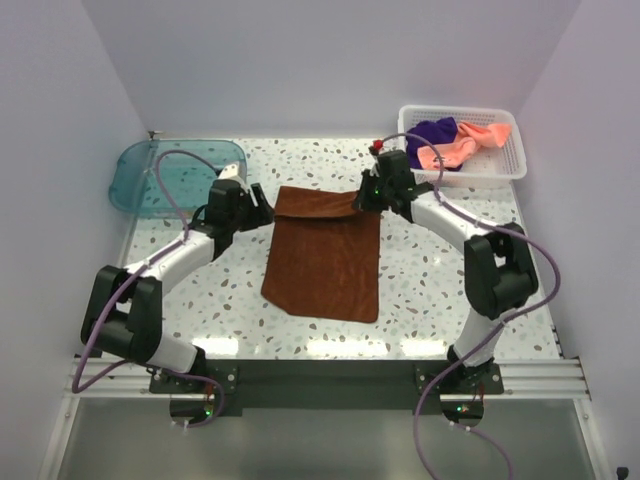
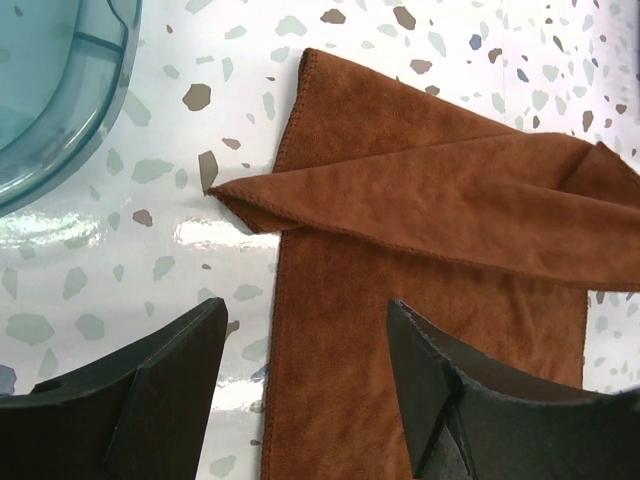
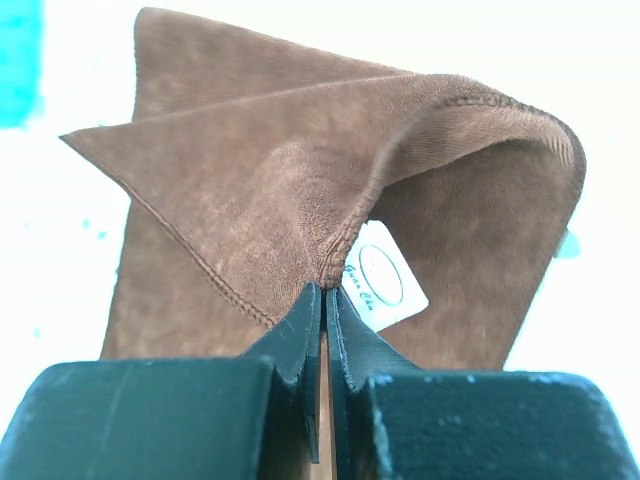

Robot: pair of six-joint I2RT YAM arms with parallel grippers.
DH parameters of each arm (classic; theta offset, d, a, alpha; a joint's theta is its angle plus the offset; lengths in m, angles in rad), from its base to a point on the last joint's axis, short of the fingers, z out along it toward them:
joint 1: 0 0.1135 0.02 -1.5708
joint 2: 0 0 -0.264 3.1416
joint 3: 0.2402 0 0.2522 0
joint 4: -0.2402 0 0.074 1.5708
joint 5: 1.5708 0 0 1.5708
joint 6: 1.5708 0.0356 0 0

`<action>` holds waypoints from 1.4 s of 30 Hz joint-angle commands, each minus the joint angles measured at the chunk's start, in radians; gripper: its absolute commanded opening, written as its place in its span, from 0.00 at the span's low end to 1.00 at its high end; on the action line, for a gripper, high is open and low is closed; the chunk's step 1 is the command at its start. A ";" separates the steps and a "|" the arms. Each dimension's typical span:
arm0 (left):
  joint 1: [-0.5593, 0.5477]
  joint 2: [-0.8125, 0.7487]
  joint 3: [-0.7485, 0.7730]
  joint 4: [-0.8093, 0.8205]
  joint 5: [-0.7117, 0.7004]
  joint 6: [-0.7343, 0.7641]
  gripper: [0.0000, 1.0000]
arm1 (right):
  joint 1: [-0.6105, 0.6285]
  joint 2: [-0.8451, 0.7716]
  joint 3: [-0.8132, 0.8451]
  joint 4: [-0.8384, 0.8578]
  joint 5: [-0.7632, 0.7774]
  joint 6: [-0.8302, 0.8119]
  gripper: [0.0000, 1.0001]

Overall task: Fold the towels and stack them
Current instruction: Fold the towel

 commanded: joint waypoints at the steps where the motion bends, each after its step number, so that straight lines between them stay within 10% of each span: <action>1: 0.007 -0.035 -0.019 0.026 -0.008 -0.044 0.70 | -0.005 -0.118 -0.053 -0.065 0.032 -0.029 0.00; 42: -0.032 0.293 0.079 0.027 0.028 -0.087 0.38 | -0.057 -0.086 -0.263 0.109 -0.039 0.013 0.00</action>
